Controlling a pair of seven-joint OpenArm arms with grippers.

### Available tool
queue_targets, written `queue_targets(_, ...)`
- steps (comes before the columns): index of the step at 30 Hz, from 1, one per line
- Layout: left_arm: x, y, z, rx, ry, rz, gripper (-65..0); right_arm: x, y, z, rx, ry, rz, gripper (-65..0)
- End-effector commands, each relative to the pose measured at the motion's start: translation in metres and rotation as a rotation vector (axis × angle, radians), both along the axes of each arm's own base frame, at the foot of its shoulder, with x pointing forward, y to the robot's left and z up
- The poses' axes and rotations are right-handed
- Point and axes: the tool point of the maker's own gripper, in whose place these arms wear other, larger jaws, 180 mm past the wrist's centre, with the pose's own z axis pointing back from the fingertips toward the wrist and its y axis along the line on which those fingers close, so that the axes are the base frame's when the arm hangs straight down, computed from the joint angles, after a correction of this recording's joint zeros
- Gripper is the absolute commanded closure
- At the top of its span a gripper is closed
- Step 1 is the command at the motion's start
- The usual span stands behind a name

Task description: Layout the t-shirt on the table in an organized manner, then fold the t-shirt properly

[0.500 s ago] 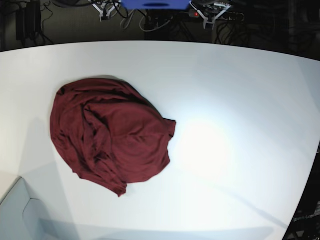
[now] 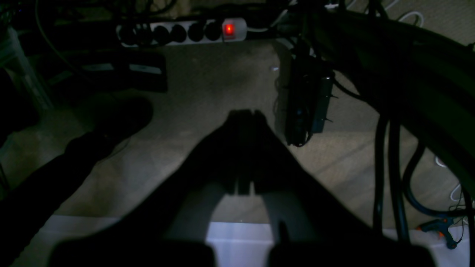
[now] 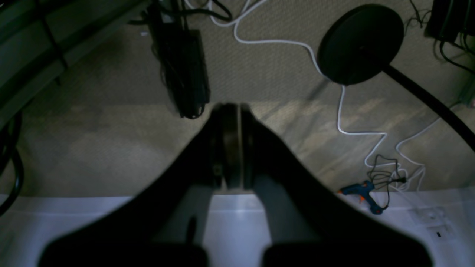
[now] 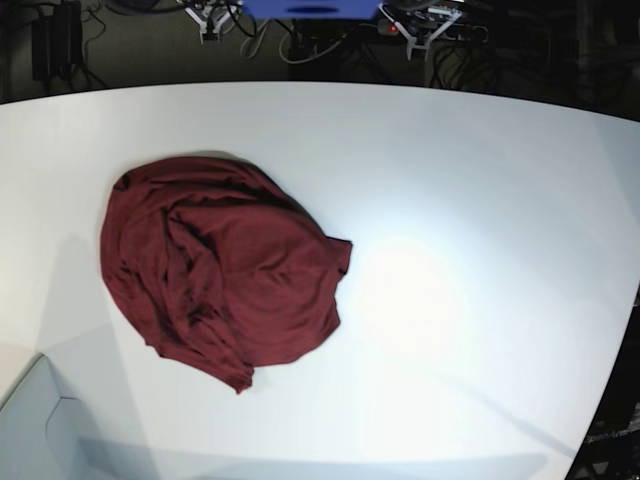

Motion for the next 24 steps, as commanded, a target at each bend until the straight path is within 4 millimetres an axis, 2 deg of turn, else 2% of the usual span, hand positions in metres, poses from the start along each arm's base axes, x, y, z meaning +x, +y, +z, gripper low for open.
queue_targets(1, 0.0004, 0.0023, 0.0002, 0.010, -0.003, -0.004, -0.2, -0.0018, 0.0029, 0.0002, 0.015, 0.000, -0.001, 0.0)
queue_targets(12, 0.0010, 0.0002, 0.0002, 0.007, -0.004, -0.005, -0.1, 0.0065, 0.0025, 0.0005, 0.013, -0.058, 0.001, 0.0)
queue_targets(24, 0.0010, -0.0018, 0.0001, 0.004, -0.004, -0.005, -0.1, 0.0057, 0.0025, 0.0005, 0.013, -0.058, 0.001, 0.0)
